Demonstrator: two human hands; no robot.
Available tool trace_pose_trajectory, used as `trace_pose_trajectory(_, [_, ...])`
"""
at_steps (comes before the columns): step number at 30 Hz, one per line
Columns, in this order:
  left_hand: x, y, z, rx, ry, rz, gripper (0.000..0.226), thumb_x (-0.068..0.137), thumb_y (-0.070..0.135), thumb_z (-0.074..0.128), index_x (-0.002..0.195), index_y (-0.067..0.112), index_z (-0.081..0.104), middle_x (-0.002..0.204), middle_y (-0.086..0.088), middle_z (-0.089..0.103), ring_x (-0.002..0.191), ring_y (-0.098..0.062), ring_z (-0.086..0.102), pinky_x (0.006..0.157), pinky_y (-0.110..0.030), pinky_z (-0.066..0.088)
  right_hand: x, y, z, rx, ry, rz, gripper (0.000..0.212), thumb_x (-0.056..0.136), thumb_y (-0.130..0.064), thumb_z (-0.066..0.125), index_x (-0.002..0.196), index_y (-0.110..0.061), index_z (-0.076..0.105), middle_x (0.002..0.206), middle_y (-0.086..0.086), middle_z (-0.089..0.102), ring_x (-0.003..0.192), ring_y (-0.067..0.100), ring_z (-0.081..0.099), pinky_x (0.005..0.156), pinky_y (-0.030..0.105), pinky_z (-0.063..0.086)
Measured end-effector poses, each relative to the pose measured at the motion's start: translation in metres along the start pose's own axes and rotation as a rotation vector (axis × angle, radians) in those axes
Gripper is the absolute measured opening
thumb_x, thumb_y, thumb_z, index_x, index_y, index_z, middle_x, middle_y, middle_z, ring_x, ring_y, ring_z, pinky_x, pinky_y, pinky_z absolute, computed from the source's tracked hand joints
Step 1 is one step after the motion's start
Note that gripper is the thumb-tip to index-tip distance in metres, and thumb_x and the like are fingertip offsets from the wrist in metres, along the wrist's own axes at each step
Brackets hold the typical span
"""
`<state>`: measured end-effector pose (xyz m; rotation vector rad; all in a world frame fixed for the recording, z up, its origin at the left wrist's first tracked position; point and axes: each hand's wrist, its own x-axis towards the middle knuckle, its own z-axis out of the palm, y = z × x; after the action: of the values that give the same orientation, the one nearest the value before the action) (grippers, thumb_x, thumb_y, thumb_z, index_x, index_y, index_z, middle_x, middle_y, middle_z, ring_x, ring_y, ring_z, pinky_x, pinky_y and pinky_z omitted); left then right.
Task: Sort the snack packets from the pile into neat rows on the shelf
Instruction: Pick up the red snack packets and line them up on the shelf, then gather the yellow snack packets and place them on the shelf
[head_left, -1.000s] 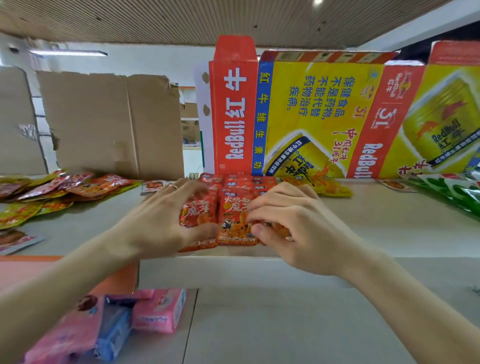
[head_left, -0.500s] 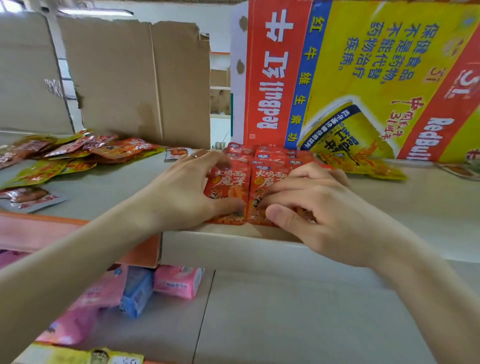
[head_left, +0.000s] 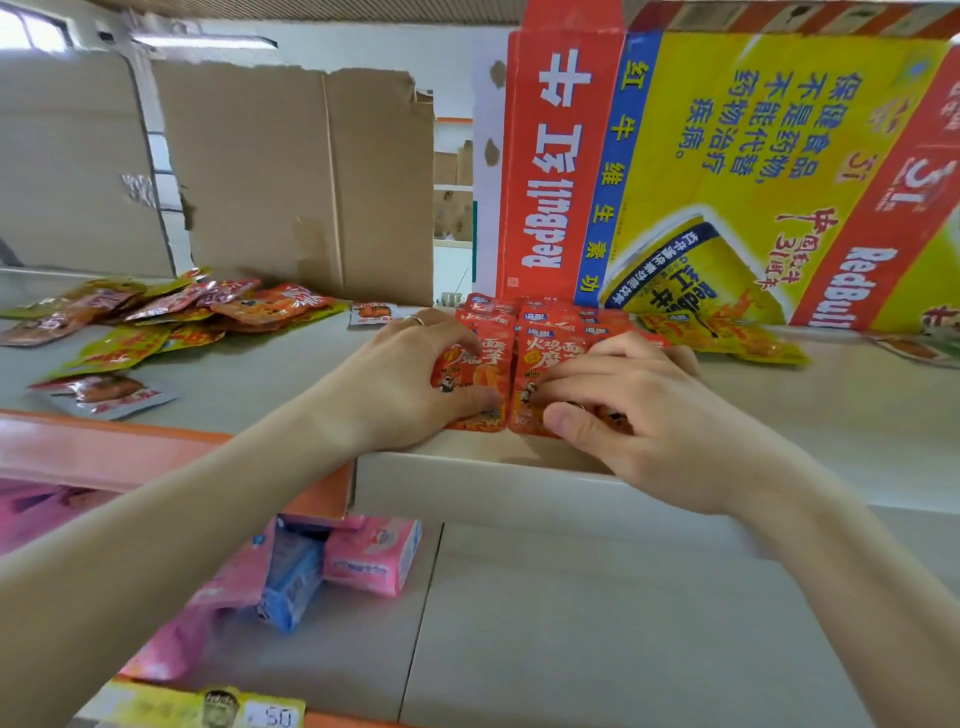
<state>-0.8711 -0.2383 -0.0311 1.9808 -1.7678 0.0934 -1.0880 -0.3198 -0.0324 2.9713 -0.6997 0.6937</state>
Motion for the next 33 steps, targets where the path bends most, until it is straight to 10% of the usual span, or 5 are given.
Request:
trace_pose_trajectory(9, [-0.017,0.001,-0.018,-0.143,0.378,0.1,0.04,0.093,0.045,0.055,0.124,0.02,0.06,0.127,0.008,0.055,0.117,-0.016,0.053,0.099,-0.043,0.045,0.013,-0.032,0.004,-0.134,0.344,0.074,0.05,0.09,-0.056,0.037,0.128,-0.031,0.058,0.136,-0.016,0.052,0.127,0.016,0.039,0.095,0.037,0.026])
trace_pose_trajectory(24, [-0.084,-0.126,-0.091,-0.012,0.399,0.124,0.038,0.092,0.045,0.049,0.119,0.02,0.06,0.128,0.011,0.053,0.117,-0.016,0.054,0.097,-0.045,0.045,0.101,-0.158,0.046,-0.062,0.4,0.036,0.044,0.091,-0.045,0.046,0.13,-0.026,0.056,0.136,-0.012,0.053,0.129,0.015,0.04,0.093,0.03,0.022])
trace_pose_trajectory(33, [-0.105,-0.237,-0.123,0.006,0.403,-0.002,0.029,0.087,0.04,0.05,0.108,0.024,0.062,0.111,0.011,0.062,0.102,-0.019,0.06,0.091,-0.044,0.048,0.164,-0.223,0.09,0.078,0.253,0.002,0.031,0.091,-0.035,0.06,0.12,-0.023,0.065,0.095,-0.014,0.063,0.082,0.004,0.05,0.077,0.028,0.045])
